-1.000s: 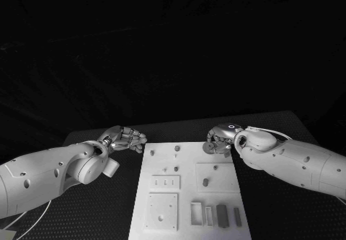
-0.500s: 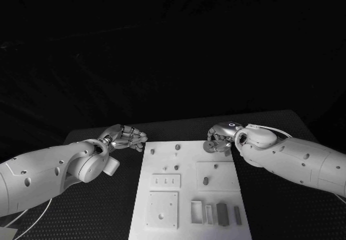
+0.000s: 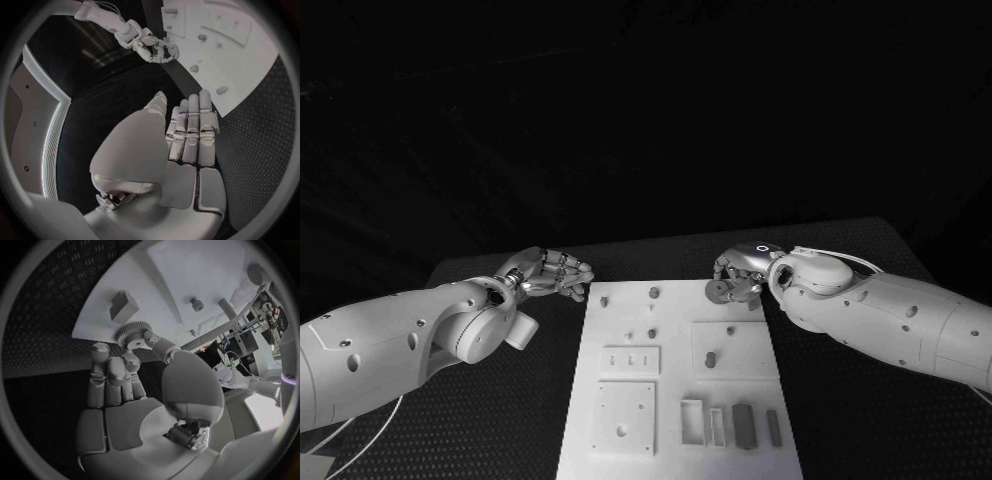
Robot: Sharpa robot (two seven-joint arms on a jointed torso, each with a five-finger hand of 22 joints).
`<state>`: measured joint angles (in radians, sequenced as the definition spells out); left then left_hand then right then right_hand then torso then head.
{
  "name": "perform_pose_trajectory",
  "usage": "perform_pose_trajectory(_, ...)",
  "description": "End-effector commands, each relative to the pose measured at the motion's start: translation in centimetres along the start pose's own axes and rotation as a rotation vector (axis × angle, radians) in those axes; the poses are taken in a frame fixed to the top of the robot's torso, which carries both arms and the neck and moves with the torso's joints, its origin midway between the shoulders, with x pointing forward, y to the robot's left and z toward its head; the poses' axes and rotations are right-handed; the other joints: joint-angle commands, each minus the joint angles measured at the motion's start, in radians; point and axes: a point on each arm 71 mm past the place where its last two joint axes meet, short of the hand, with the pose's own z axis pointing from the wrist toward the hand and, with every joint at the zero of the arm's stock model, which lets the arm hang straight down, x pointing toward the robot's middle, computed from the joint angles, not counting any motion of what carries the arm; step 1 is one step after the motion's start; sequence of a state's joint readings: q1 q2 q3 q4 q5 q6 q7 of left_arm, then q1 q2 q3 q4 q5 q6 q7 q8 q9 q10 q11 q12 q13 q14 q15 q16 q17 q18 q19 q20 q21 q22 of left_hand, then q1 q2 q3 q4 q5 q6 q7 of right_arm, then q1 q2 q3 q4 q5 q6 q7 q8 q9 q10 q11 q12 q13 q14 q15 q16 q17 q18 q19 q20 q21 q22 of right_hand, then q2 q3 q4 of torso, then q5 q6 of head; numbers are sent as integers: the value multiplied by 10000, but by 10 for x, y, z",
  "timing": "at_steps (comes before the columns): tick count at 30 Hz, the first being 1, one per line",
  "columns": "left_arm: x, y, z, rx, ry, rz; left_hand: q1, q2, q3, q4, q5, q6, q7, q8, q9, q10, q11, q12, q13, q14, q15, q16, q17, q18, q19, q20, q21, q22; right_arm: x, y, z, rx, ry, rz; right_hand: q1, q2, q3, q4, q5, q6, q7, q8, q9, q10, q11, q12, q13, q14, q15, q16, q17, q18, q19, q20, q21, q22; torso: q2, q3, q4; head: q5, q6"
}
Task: Assemble the parts on the task board
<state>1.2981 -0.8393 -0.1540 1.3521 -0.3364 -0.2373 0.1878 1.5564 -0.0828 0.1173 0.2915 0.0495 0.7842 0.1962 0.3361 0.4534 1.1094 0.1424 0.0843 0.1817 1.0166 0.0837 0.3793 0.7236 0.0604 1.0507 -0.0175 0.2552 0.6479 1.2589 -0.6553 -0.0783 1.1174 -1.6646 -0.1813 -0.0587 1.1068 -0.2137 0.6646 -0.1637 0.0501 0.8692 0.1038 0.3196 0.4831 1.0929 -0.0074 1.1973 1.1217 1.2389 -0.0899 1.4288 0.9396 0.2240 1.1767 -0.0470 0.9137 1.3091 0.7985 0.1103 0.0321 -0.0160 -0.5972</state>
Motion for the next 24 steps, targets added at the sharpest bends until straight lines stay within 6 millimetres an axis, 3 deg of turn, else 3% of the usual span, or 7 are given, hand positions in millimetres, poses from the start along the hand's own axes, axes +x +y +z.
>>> perform_pose_trajectory(1, 2, -1, 0, 76, 117, -36, -42, 5, 64, -17, 18, 6, 40, -63, 15, 19, 44, -64, 16, 74, -28, -57, 16, 105, -83, -15, -32, 12, 31, -6, -6, 310, 1553, -393, -30, 150, -1, -88, -12, 715, 214, 125, 82, -540, 223, 48, -32, -3, 1, 59, -21, 378, -51, 20, 43, 165, 0, 4, 1, -5, -2)
perform_pose_trajectory(3, 1, -1, 0, 72, 112, -35, -42, 6, 65, -16, 18, 6, 40, -64, 15, 19, 44, -64, 16, 75, -28, -58, 17, 105, -83, -15, -33, 12, 32, -5, -6, 265, 1529, -432, -83, 206, -18, -138, -12, 961, 135, 247, 137, -549, 151, 57, -67, -12, -61, 58, -33, 378, -60, 30, 52, 161, 3, 1, 3, -14, -17)
perform_pose_trajectory(8, 1, -1, 0, 65, 98, -32, -44, 10, 66, -14, 18, 6, 40, -64, 16, 20, 44, -66, 17, 76, -27, -61, 21, 104, -82, -14, -33, 14, 30, -2, -6, 86, 1219, -380, -110, 638, -8, -348, -12, 1438, -61, 475, 267, -516, -34, 90, -158, -10, -235, 68, -62, 378, -67, 24, 79, 157, 1, 2, 9, -24, -17)
perform_pose_trajectory(13, 1, -1, 0, 60, 83, -30, -45, 14, 67, -13, 18, 7, 41, -64, 16, 21, 44, -67, 18, 77, -27, -64, 23, 104, -82, -14, -34, 15, 28, -2, -5, 85, 943, -412, -156, 980, -15, -489, -13, 1594, -141, 540, 327, -475, -113, 104, -219, 9, -312, 75, -83, 378, -52, 20, 100, 152, 4, -1, 4, -32, -12)
perform_pose_trajectory(24, 0, -1, -1, 54, 64, -30, -45, 23, 72, -12, 18, 9, 40, -63, 17, 23, 43, -71, 21, 79, -27, -70, 30, 104, -82, -14, -35, 17, 22, 3, -5, -14, 129, -518, -393, 1127, -56, -535, -12, 1763, -236, 593, 408, -339, -209, 118, -339, 90, -403, 79, -132, 378, 39, 2, 126, 123, 7, -11, 2, -14, 5)
